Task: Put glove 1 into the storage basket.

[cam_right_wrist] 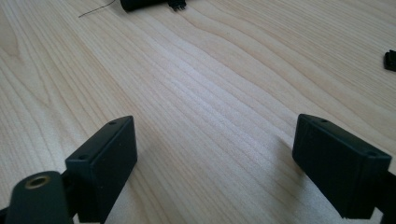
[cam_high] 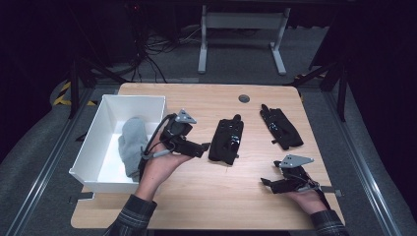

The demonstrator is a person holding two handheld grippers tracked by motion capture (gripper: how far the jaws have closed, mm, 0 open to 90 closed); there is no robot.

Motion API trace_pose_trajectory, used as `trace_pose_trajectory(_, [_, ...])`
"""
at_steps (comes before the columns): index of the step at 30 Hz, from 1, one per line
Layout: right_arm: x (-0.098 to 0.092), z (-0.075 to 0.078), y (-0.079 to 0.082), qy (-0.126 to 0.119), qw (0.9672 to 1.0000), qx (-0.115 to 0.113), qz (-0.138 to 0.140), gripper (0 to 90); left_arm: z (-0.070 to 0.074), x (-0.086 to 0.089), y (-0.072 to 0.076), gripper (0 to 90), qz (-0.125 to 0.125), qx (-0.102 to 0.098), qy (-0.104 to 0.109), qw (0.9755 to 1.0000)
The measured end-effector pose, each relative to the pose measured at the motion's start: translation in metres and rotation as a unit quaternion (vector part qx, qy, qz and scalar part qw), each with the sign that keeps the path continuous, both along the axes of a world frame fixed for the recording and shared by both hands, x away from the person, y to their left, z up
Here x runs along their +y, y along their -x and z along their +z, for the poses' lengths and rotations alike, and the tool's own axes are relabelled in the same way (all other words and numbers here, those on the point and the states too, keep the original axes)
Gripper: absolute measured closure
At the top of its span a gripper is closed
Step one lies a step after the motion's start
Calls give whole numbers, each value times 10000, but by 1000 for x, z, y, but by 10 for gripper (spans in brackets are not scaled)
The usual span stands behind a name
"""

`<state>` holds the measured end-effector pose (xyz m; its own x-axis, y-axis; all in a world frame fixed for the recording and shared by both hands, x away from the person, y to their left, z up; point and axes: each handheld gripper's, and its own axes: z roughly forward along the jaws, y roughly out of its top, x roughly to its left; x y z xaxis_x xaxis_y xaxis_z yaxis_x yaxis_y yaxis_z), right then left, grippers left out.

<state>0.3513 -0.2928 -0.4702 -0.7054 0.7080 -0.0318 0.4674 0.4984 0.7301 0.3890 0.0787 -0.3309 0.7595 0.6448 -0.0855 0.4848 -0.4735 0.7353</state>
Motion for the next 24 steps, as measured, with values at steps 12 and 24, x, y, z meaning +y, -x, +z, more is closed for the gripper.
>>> trace_pose_trajectory(12, [0,0,0,-2,10000,2,1,148,-45,-21,18,107,-232,91,-192,9995])
trace_pose_trajectory(24, [-1,0,1,-2,10000,-9,8,148,-97,-17,28,98,-174,241,-373,9989])
